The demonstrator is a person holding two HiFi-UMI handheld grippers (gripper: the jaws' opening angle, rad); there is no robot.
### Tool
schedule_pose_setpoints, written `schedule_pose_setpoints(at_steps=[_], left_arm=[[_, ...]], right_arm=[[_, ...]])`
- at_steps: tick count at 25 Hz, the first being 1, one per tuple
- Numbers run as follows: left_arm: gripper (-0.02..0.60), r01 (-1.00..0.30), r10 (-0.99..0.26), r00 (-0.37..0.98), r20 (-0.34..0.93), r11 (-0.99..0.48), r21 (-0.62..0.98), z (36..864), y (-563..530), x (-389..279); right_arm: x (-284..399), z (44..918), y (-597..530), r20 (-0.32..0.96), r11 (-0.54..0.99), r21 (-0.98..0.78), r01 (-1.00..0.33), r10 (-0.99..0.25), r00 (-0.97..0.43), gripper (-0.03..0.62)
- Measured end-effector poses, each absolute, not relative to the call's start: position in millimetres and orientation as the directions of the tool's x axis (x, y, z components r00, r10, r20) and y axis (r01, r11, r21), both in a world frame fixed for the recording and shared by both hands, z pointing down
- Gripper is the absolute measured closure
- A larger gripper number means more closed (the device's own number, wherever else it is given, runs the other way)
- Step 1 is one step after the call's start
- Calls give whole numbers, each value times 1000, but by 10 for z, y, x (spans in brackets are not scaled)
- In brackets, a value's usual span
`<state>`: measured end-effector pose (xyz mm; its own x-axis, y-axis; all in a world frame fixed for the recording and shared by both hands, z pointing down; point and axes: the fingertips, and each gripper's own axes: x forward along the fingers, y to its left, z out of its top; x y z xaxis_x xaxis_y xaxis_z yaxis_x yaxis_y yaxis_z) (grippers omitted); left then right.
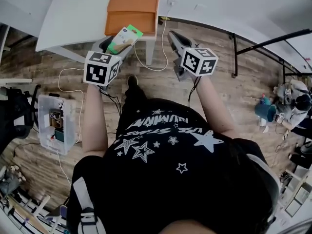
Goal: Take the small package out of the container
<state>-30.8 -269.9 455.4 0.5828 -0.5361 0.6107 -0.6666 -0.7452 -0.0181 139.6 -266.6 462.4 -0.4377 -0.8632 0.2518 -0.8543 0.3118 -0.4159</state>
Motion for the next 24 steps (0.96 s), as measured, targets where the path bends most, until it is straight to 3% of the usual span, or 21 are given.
schedule_pose_setpoints(at_steps=[15,24], left_arm=[[242,-736,-614,536,580,-676,-35,4464,-1601,-478],[242,-744,-629,526,573,-666,-48,4414,-1560,-344]], right_arm=[[1130,4524,-1788,222,431,-411,-803,-807,-547,540],[1245,4506,-1772,215,445,-416,-793,-799,-561,540]])
